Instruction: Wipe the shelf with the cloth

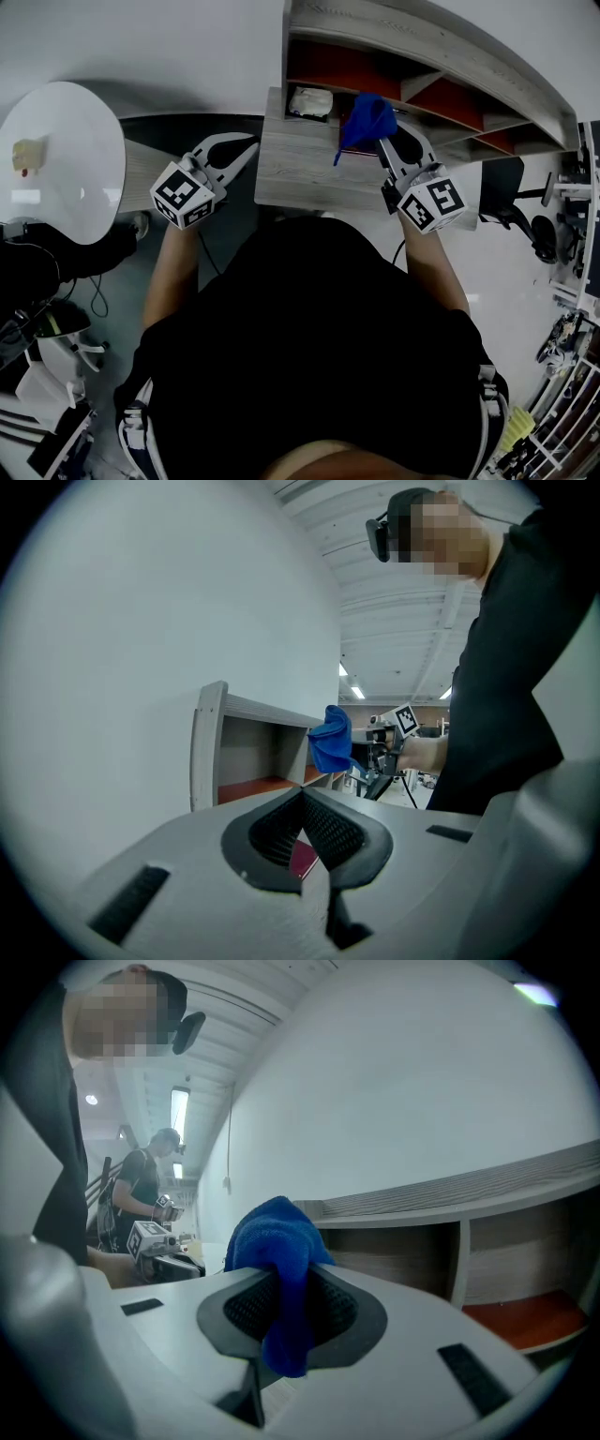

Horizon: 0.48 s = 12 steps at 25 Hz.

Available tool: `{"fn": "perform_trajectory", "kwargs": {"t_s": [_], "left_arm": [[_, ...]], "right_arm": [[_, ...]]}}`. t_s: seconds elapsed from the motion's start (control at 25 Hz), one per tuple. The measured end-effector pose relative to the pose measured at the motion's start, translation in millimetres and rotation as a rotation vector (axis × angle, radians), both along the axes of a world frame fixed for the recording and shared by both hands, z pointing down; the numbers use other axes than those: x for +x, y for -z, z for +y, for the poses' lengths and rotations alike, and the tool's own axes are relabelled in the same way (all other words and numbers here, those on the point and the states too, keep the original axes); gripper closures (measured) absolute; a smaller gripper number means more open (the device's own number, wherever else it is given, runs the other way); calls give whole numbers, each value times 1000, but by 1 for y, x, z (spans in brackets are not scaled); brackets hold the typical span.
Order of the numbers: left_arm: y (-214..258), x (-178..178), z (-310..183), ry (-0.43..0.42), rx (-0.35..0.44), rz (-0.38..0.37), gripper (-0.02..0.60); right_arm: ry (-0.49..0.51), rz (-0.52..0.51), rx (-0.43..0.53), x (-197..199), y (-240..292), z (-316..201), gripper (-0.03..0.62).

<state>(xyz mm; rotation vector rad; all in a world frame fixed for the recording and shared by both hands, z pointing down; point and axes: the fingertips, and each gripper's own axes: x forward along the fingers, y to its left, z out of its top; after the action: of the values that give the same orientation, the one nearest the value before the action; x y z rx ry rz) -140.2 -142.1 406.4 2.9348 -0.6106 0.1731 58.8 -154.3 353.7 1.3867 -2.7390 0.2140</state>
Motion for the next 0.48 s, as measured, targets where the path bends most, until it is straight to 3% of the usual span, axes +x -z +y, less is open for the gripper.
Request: {"fn": "perform_trajectory", "kwargs": {"t_s": [0.48], "left_arm": [[6, 32, -9, 89, -15, 7, 568]], "right_arm": [[86, -28, -35, 21, -9, -38, 523]]}}
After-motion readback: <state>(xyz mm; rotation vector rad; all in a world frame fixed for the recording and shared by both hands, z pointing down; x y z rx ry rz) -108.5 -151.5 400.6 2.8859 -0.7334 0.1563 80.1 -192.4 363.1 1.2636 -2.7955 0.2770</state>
